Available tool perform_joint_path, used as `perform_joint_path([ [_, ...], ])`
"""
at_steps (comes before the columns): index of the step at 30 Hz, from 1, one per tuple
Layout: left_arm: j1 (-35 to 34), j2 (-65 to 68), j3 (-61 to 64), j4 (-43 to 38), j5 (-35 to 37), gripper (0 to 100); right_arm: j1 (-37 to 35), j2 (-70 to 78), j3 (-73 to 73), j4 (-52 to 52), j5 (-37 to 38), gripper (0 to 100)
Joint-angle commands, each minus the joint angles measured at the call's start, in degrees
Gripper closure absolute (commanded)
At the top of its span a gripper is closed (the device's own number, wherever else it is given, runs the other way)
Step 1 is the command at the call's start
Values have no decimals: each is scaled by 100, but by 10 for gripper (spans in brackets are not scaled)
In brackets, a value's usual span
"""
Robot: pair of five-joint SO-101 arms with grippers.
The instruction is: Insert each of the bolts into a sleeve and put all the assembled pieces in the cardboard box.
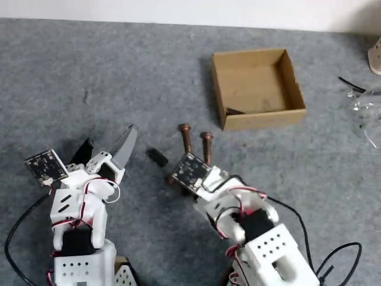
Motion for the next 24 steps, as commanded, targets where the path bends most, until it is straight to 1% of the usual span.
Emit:
perform_joint_path([
  [1,-13,-66,-4,-158,-26,587,92,-154,110,22,-580,995],
  [3,-13,-66,-4,-158,-26,587,92,-154,101,22,-747,978],
  [6,-13,-66,-4,-149,-26,587,92,-145,-48,-4,-818,903],
  [8,-13,-66,-4,-149,-26,587,92,4,-242,-4,-1029,865],
  [10,-13,-66,-4,-149,-26,587,75,338,-532,-4,-1143,861],
  [13,-13,-66,-4,-149,-26,587,48,1235,-1121,-4,-1169,861],
  [17,-13,-66,-4,-149,-26,587,57,2897,-2105,-4,-1222,861],
  [20,-13,-66,-4,-149,-26,587,57,4145,-2888,22,-1644,861],
  [24,-13,-66,-4,-149,-26,587,40,5420,-3582,22,-1811,861],
])
